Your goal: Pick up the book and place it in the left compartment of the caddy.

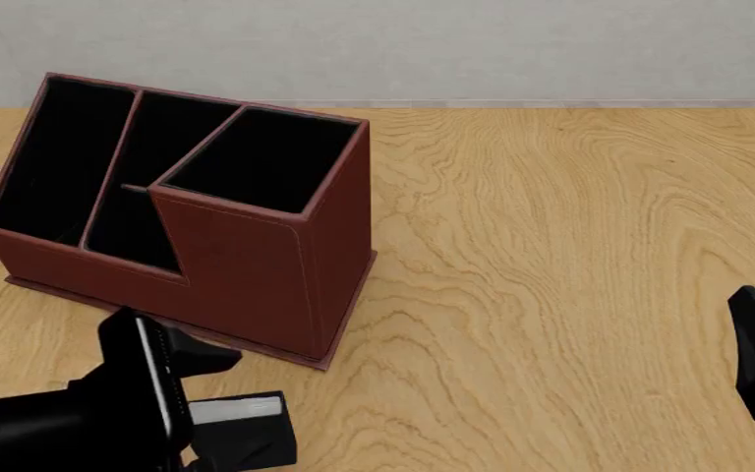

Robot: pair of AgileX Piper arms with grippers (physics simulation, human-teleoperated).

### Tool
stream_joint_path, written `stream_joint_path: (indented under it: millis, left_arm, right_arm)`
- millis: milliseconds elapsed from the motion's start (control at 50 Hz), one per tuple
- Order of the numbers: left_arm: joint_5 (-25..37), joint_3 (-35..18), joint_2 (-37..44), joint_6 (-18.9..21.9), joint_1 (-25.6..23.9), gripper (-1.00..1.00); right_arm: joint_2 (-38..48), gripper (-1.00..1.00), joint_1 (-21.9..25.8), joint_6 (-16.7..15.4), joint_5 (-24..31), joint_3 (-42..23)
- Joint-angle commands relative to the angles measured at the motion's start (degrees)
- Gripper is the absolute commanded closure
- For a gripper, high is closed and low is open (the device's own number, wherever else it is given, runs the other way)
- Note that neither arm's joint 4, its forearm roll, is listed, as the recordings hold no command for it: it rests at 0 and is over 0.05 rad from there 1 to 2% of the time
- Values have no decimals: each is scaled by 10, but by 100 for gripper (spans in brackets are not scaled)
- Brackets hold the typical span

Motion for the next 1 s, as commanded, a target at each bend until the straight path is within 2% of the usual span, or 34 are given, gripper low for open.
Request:
stream_joint_path:
  millis: [20,1000]
  left_arm:
    - [-23,12,18,-7,8,-100]
    - [-101,56,75,-21,23,-100]
  right_arm:
    - [-1,-100,-2,2,0,0]
    - [-15,-100,-9,3,13,-1]
